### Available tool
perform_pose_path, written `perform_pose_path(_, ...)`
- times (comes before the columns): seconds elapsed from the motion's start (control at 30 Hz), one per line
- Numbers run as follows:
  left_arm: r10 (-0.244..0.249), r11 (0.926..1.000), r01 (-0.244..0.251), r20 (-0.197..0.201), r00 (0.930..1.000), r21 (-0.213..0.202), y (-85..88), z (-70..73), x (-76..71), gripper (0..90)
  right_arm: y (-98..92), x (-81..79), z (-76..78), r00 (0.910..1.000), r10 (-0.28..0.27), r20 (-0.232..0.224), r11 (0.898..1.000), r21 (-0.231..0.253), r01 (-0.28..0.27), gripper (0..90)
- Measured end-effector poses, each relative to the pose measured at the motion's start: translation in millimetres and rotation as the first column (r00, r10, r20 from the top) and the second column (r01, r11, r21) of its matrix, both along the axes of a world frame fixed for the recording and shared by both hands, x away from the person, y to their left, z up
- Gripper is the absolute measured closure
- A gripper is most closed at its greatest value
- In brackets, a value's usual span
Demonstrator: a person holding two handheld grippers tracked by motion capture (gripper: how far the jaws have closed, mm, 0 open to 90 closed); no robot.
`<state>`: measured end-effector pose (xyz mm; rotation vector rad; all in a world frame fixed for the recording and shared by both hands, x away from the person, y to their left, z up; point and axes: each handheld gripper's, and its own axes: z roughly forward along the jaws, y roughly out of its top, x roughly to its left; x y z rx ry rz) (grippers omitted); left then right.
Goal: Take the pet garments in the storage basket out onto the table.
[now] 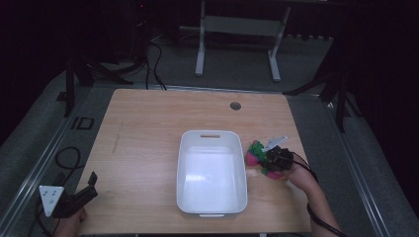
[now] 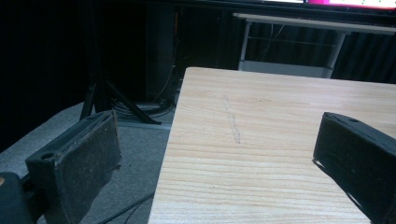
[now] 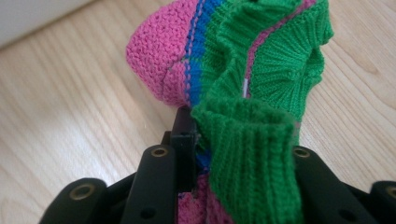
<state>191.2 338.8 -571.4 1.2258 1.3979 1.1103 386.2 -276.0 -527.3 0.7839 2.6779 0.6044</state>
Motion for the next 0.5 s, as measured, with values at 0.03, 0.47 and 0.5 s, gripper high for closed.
perform_pose_path(0.03,0.0,1.0,0.0,-0.001,1.0,-0.001,0.1,0.0,0.1,1.2,0.3,0.7,0.1,0.9999,-0.014,-0.005,1.0,0.008,0.014,66.1)
perform_pose_path(0.47,-0.002,1.0,0.003,0.002,1.0,-0.002,0.2,0.0,-0.2,1.2,-1.1,-21.6,32.6,0.9979,-0.006,0.064,0.998,0.056,0.002,34.7)
perform_pose_path(0.5,-0.003,1.0,0.003,0.002,1.0,-0.002,0.2,0.0,-0.2,1.2,-2.5,-24.2,34.6,0.9978,-0.006,0.066,0.997,0.075,0.001,34.6)
